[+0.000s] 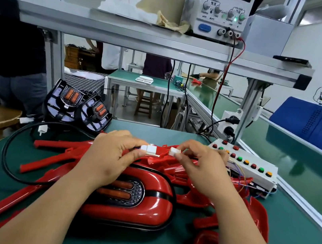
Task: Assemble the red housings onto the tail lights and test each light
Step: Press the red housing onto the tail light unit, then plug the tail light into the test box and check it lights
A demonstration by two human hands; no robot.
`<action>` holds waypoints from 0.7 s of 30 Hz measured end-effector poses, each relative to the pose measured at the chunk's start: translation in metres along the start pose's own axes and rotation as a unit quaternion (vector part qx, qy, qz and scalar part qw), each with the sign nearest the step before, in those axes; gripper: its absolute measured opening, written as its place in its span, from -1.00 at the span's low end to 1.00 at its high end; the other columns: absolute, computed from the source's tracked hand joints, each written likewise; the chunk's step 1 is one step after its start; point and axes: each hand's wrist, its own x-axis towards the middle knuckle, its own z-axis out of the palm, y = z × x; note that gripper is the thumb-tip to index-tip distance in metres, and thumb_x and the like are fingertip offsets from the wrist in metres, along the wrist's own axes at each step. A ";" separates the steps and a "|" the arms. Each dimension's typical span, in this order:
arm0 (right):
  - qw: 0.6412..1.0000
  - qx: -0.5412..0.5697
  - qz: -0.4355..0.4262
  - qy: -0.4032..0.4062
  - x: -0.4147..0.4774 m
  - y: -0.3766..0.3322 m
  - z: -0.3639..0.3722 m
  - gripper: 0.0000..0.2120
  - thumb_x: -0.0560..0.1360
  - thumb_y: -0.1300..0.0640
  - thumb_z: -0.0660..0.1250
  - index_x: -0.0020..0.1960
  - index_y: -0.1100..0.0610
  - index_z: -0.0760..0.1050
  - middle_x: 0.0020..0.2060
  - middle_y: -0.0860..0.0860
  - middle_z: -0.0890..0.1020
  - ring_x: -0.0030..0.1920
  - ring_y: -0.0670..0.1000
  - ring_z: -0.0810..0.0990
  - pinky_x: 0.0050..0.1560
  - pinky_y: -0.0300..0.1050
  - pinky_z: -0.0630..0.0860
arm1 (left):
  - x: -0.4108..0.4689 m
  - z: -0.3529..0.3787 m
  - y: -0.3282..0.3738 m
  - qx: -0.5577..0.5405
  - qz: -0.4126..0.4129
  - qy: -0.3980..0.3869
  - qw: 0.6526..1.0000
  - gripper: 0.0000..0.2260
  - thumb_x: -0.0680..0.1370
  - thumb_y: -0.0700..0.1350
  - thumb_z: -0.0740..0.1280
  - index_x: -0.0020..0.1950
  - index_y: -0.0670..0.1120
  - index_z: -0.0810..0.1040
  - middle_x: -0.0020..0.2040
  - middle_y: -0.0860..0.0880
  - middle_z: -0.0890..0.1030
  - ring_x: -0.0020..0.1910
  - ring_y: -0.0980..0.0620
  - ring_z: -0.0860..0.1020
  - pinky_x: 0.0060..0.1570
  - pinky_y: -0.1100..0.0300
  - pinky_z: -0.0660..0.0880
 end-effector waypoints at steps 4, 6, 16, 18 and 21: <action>0.997 0.067 0.021 -0.026 -0.003 0.003 0.001 -0.93 0.53 -0.10 0.35 -0.10 -0.21 0.47 -0.25 -0.29 0.58 -0.12 -0.29 0.45 0.09 -0.17 0.07 | 0.005 0.013 0.004 0.093 -0.009 -0.025 0.995 -0.66 0.54 0.20 0.07 -0.01 0.14 0.60 -0.21 0.16 0.48 -0.05 0.07 0.48 0.07 0.03 0.28; 0.997 0.065 0.028 -0.033 -0.003 0.004 0.001 -0.97 0.53 -0.09 0.35 -0.07 -0.17 0.51 -0.23 -0.29 0.58 -0.09 -0.26 0.47 0.08 -0.17 0.08 | 0.012 0.021 0.007 0.159 -0.032 -0.054 0.985 -0.63 0.62 0.18 -0.07 -0.18 0.13 0.46 -0.22 0.13 0.43 -0.04 0.07 0.44 0.00 0.09 0.12; 0.989 0.144 0.030 0.007 -0.002 0.009 -0.001 -0.94 0.48 0.10 0.45 -0.08 -0.03 0.61 -0.28 -0.28 0.56 -0.08 -0.03 0.61 0.23 0.20 0.39 | 0.061 0.036 0.026 0.177 -0.126 -0.169 0.961 -0.50 0.67 0.16 -0.12 -0.33 -0.05 0.32 -0.31 0.07 0.43 -0.07 -0.04 0.46 0.20 0.02 0.20; 0.988 0.149 0.024 0.024 -0.002 0.010 -0.002 -0.95 0.47 0.10 0.46 -0.08 0.00 0.62 -0.29 -0.29 0.55 -0.09 -0.02 0.61 0.21 0.22 0.41 | 0.066 0.034 0.028 0.162 -0.131 -0.188 0.960 -0.50 0.68 0.16 -0.09 -0.34 -0.07 0.30 -0.33 0.07 0.42 -0.10 -0.04 0.44 0.24 0.03 0.20; 0.988 0.147 0.018 0.030 -0.002 0.011 -0.003 -0.94 0.47 0.12 0.46 -0.10 -0.03 0.62 -0.31 -0.34 0.52 -0.11 -0.06 0.59 0.19 0.23 0.41 | 0.066 0.032 0.031 0.130 -0.136 -0.198 0.962 -0.50 0.68 0.14 -0.04 -0.37 -0.07 0.29 -0.36 0.06 0.42 -0.17 -0.03 0.43 0.22 0.06 0.21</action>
